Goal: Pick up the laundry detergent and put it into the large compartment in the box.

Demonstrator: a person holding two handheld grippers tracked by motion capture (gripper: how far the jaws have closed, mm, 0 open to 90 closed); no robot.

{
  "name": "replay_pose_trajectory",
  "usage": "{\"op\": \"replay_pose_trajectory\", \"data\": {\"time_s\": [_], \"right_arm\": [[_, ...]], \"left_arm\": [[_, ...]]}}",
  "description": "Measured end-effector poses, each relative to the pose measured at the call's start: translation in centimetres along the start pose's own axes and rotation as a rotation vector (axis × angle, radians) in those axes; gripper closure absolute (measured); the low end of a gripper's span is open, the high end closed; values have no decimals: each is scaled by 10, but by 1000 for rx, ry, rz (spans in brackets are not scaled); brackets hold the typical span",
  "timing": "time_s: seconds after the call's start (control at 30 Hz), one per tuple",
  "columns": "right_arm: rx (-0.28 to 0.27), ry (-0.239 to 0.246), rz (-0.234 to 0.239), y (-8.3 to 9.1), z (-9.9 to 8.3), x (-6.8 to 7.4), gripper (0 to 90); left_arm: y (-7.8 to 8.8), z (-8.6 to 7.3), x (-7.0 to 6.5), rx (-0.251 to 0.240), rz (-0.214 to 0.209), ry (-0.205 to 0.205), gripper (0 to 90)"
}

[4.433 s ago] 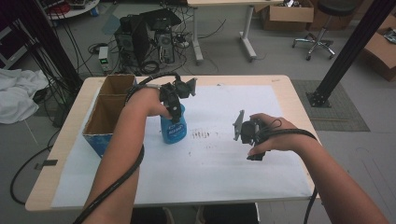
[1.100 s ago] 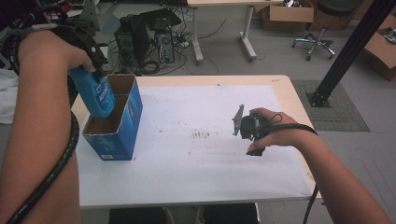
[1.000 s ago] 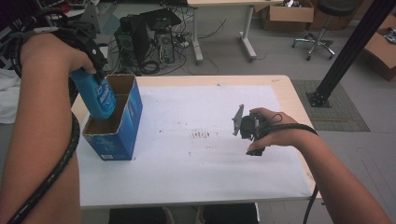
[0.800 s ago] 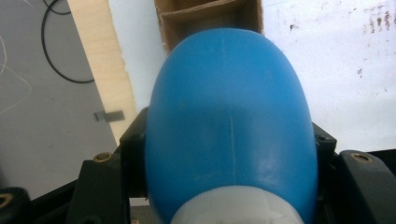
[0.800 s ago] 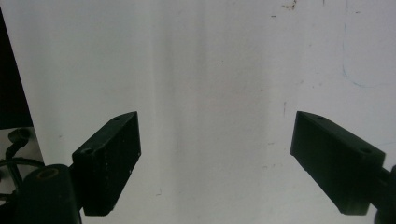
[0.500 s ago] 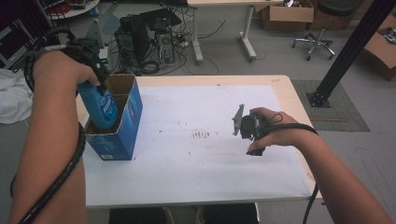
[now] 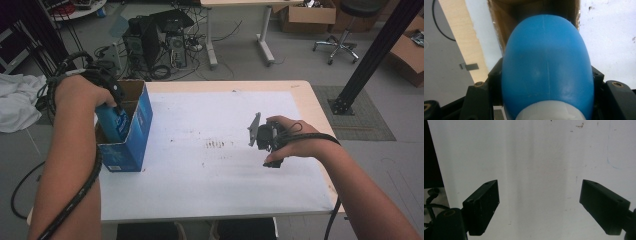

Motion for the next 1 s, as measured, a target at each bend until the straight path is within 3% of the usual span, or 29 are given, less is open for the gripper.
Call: {"op": "replay_pose_trajectory", "data": {"time_s": [0.63,1.0], "right_arm": [[-2,-4,-5,0,0,-1,162],[-2,-6,-6,0,0,-1,162]], "left_arm": [[-48,-1,14,11,3,1,387],[-62,1,15,11,11,-12,386]]}}
Point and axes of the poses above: each handheld gripper's, and its own axes: y roughly backward along the jaws, z roughly out of its top, x roughly to its left, the point moved 10 cm from there along -y, roughly forward along the jaws, and after that the axes turned 11 degrees about -z, right-handed, at the moved point
